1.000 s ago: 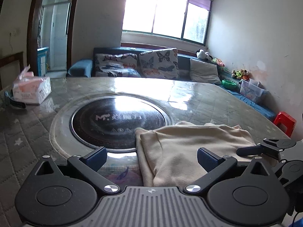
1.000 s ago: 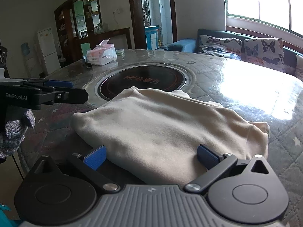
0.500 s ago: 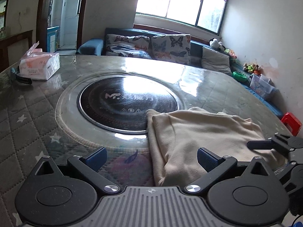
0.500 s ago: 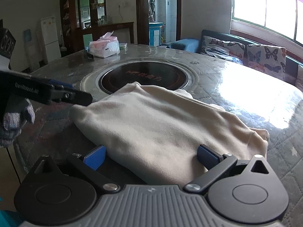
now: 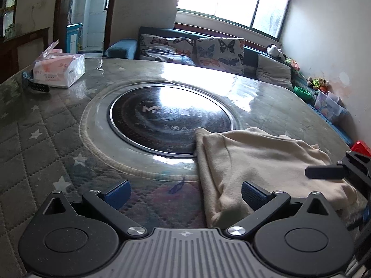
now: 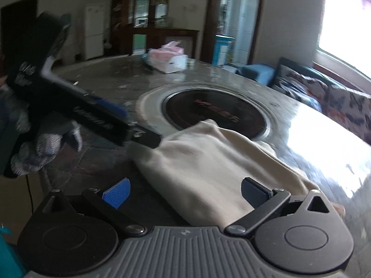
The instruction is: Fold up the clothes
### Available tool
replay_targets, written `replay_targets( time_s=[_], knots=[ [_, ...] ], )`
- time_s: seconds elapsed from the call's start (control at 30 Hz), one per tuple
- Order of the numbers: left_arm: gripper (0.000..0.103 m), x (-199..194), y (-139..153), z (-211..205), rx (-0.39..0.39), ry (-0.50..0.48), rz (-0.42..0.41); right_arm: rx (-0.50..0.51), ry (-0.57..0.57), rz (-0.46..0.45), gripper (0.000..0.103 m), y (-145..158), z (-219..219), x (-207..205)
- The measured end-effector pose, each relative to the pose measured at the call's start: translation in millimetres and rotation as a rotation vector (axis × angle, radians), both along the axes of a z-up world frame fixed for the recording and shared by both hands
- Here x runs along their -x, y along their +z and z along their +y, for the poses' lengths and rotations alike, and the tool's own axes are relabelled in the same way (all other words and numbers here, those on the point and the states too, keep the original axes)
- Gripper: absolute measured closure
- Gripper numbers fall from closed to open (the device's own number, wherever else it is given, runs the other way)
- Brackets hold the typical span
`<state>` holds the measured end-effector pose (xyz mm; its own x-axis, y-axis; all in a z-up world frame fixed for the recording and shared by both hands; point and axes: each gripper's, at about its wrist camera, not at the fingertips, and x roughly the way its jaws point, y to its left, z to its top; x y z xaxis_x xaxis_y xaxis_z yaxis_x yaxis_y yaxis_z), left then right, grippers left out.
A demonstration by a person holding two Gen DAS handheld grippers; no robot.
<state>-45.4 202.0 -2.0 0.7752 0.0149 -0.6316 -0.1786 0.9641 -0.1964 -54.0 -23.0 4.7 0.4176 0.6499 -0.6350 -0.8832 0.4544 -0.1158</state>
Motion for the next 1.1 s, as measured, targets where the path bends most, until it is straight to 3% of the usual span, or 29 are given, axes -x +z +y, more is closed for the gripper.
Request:
replay_targets(
  time_s=[0.3, 0.43, 0.53, 0.63, 0.83, 1.1],
  knots=[
    [0.000, 3, 3, 23, 0.073, 0.073, -0.006, 0.086, 0.122, -0.085, 0.017, -3, 38, 25],
    [0.000, 3, 4, 30, 0.152, 0.082, -0.008, 0.116, 0.131, -0.102, 0.040, -7, 50, 28],
    [0.000, 2, 3, 32, 0.218, 0.081, 0.002, 0.139, 0.138, -0.121, 0.046, -10, 57, 29],
    [0.001, -2, 1, 33, 0.291, 0.083, 0.018, 0.156, 0.134, -0.138, 0.063, -11, 61, 29],
    [0.001, -12, -1, 31, 0.414, 0.088, 0.050, 0.112, 0.103, -0.105, 0.088, -4, 57, 21],
    [0.009, -26, -4, 27, 0.555, 0.107, 0.086, -0.007, 0.064, -0.037, 0.097, 14, 35, 8]
  ],
)
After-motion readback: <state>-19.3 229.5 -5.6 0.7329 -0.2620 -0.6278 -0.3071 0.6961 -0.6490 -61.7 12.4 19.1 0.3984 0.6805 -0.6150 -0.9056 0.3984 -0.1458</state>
